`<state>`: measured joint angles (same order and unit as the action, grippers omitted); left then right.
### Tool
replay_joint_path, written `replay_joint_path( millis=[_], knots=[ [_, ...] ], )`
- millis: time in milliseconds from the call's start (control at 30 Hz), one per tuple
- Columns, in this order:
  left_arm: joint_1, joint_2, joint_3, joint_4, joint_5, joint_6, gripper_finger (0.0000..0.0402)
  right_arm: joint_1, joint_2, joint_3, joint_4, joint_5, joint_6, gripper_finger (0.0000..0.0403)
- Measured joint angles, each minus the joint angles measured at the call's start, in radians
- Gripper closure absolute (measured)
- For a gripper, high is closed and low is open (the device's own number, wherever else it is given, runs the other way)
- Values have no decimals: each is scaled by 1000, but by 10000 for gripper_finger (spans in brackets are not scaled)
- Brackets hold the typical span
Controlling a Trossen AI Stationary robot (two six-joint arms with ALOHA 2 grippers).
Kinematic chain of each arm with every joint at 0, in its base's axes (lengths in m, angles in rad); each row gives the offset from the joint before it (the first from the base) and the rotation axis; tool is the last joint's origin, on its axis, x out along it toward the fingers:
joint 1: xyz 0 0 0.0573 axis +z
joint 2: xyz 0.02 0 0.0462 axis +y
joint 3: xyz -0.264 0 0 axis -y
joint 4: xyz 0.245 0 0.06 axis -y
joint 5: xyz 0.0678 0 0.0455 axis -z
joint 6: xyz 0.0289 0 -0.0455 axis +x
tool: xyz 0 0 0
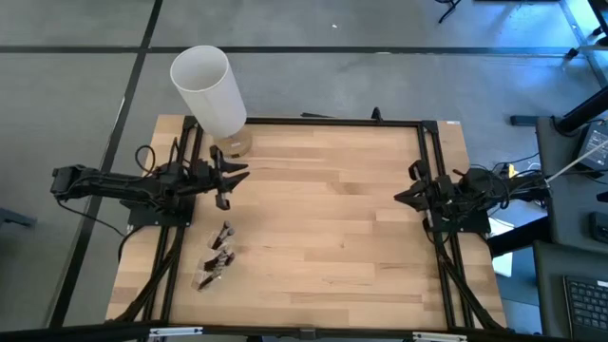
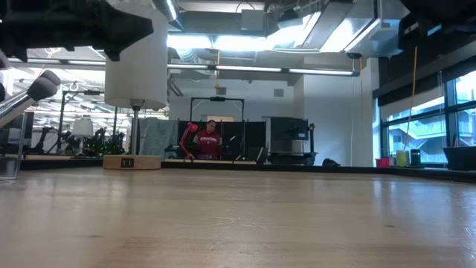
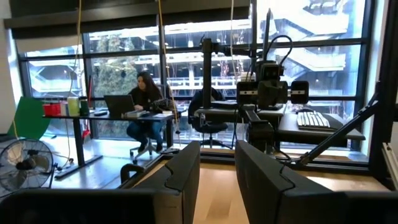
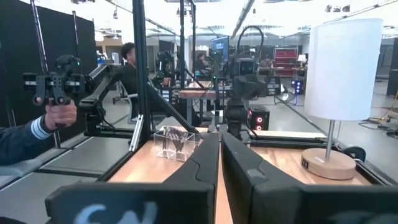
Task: Put items in baskets/containers
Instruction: Return to Home Position
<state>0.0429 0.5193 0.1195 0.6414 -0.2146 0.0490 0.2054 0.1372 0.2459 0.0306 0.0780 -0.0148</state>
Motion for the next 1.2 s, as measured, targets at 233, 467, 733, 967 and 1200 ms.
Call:
replay_joint_path(
  millis=[233,467,733,967,1200],
  knots=[
    [-1,-40,-44,-19,0,17,304,0,-1,-41,29,0,3,382],
    [-1,-67,-46,-17,32,25,304,0,0,-108,140,0,-18,382],
    [-1,-133,-46,-110,30,53,304,0,0,-108,105,26,-15,382],
    [-1,-214,-46,-208,27,60,304,0,0,-108,99,60,-12,382],
    [-1,-311,-46,-315,26,56,304,-33,19,-108,123,61,13,382]
  ],
)
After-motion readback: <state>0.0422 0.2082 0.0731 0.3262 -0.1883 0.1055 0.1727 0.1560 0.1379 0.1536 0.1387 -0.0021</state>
